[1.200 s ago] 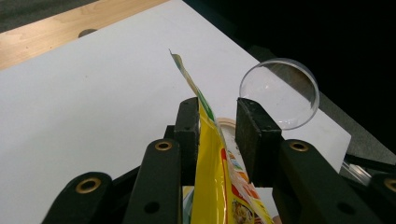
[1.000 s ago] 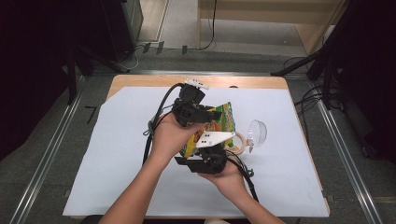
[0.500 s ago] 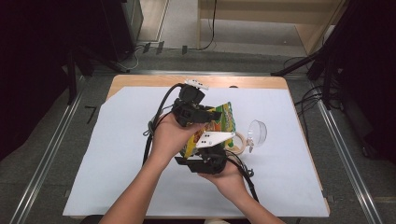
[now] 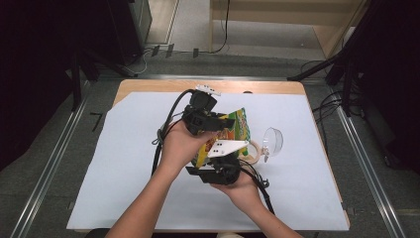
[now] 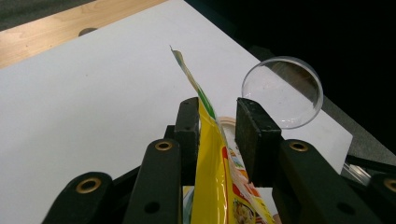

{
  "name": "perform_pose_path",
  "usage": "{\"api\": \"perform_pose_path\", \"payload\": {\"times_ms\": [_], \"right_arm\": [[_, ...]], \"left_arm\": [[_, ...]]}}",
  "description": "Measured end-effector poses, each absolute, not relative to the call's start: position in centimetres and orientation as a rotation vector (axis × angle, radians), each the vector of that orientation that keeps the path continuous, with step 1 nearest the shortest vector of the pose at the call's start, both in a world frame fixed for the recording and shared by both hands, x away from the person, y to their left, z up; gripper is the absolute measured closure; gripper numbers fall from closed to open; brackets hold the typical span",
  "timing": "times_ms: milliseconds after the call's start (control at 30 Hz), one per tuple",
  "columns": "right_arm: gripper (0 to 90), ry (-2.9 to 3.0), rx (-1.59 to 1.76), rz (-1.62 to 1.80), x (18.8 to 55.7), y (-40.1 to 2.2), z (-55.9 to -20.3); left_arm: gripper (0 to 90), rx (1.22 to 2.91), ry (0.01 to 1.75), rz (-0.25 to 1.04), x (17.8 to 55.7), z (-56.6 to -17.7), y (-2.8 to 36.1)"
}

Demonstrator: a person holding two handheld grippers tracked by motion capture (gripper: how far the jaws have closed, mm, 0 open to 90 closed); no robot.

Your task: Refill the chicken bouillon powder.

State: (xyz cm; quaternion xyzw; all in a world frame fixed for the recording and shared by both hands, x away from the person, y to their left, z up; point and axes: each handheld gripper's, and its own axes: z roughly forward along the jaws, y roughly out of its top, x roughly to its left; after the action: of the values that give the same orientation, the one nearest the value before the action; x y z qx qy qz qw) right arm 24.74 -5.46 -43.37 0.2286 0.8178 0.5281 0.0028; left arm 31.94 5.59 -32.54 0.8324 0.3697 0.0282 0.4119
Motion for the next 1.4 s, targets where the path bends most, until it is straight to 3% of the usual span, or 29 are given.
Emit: {"api": "perform_pose_path", "payload": {"times_ms": [1400], "right_arm": [[69.3, 2.534, 0.739, 1.680, 24.88, -5.77, -43.00]], "left_arm": [[71.2, 2.129, 0.923, 0.065, 32.55, -31.99, 4.67]]}}
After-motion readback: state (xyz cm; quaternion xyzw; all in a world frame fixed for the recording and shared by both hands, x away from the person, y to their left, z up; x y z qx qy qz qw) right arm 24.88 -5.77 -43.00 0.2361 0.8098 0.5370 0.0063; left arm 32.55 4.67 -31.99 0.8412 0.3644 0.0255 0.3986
